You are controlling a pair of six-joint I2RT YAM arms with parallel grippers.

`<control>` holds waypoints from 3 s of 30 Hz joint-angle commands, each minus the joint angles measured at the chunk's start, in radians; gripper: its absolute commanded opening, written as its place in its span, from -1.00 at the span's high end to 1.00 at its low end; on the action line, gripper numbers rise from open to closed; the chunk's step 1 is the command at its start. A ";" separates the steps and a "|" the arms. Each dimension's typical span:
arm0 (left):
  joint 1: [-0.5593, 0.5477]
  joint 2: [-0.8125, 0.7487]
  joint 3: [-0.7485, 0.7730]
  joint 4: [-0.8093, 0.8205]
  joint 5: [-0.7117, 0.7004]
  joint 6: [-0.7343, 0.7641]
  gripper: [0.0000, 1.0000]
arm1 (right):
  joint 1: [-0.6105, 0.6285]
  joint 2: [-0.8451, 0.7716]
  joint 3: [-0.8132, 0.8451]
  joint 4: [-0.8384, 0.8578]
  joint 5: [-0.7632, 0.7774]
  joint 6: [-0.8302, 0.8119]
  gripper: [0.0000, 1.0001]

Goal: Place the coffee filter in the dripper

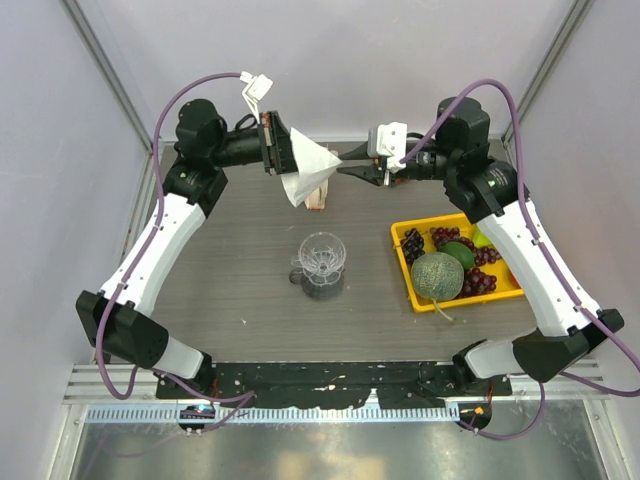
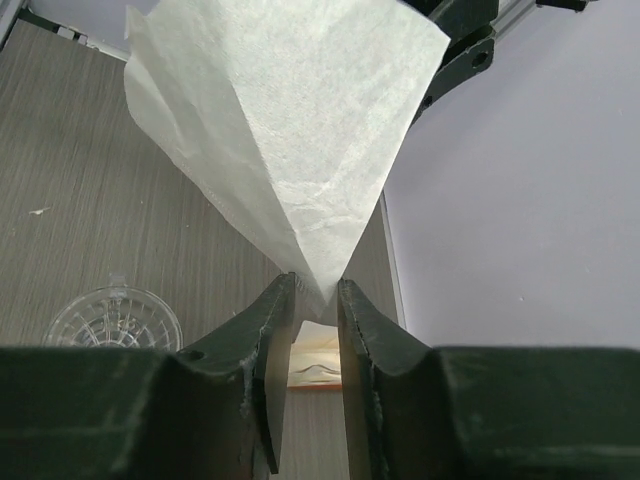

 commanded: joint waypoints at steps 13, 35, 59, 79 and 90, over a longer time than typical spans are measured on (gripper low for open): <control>0.006 -0.034 0.045 -0.114 -0.049 0.099 0.15 | 0.005 -0.032 0.003 0.027 0.020 -0.038 0.89; 0.087 -0.148 -0.035 -0.107 -0.007 0.101 1.00 | -0.022 -0.144 -0.252 0.442 -0.003 0.279 0.60; -0.165 -0.050 0.180 -1.193 -0.599 0.676 1.00 | -0.203 -0.048 -0.164 -0.057 0.079 0.565 -0.77; -0.246 0.223 0.248 -1.245 -0.765 0.610 0.89 | -0.223 -0.095 -0.216 -0.121 0.175 0.548 -0.74; -0.128 0.084 0.142 -1.069 -0.553 0.597 -0.43 | -0.192 -0.046 -0.193 -0.187 0.086 0.519 -0.54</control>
